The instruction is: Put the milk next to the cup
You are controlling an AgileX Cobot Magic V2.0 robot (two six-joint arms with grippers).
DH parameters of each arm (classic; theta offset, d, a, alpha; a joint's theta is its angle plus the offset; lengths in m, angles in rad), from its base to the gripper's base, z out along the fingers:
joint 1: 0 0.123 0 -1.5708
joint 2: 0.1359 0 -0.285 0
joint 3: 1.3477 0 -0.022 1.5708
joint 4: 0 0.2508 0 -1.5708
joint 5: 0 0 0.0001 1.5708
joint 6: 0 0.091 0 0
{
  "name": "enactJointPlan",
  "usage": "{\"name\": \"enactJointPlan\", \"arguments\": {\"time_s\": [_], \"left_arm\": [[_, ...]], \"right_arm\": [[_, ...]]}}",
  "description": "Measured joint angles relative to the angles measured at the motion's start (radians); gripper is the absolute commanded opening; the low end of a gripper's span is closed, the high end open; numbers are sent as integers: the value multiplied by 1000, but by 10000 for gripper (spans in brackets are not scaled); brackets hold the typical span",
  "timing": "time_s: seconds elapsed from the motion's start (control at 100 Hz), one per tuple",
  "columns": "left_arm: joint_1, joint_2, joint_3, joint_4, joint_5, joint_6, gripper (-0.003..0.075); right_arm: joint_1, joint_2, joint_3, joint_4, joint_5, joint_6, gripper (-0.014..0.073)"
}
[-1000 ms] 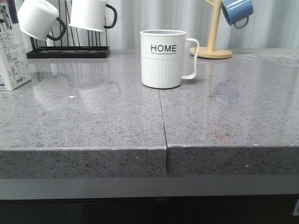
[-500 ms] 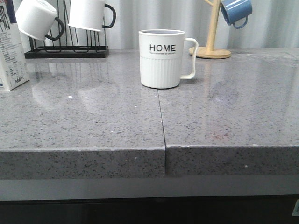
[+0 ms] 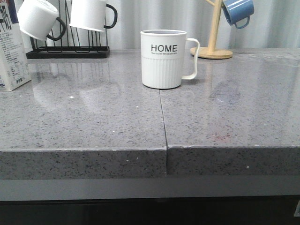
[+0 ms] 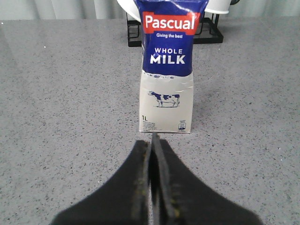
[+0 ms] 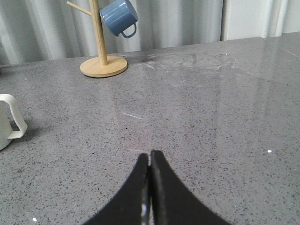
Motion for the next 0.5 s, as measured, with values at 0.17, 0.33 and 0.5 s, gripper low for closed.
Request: {"name": "enactJointPlan", "arguments": {"time_s": [0.17,0.33,0.5], "left_arm": [[0,84,-9,-6,-36,-2,27],[0,119,-9,-9,-50,-2,388],[0,136,-9,-29,-85,-2,705]], "right_arm": [[0,0,0,0,0,0,-68],[0,0,0,0,0,0,-68],[0,0,0,0,0,0,-68]]}}
